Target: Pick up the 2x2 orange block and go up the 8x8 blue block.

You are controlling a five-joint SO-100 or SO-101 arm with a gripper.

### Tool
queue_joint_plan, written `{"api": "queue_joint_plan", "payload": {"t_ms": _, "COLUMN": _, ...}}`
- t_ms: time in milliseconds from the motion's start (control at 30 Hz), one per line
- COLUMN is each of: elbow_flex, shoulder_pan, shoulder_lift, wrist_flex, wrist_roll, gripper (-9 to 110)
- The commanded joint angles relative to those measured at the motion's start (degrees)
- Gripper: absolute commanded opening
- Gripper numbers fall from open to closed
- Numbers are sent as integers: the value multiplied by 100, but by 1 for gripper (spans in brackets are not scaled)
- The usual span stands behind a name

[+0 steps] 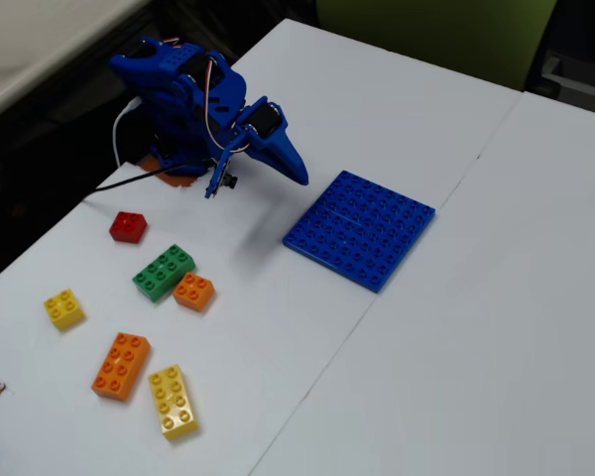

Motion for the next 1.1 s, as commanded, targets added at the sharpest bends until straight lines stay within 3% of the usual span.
{"api": "queue_joint_plan", "payload": {"t_ms": 0, "elbow_flex": 237, "shoulder_pan": -9, "shoulder_lift": 229, "wrist_flex": 18, "wrist_roll": -26, "gripper": 0}}
{"api": "queue_joint_plan", "payload": {"t_ms": 767, "elbow_flex": 229, "shoulder_pan": 0, "shoulder_lift": 237, "wrist_flex": -167, "wrist_roll": -149, "gripper": 0}}
{"api": "queue_joint_plan", "payload": {"t_ms": 1067, "elbow_flex": -1740, "shoulder_pan": 70, "shoulder_lift": -1143, "wrist_flex": -123, "wrist_roll": -844, "gripper": 0}}
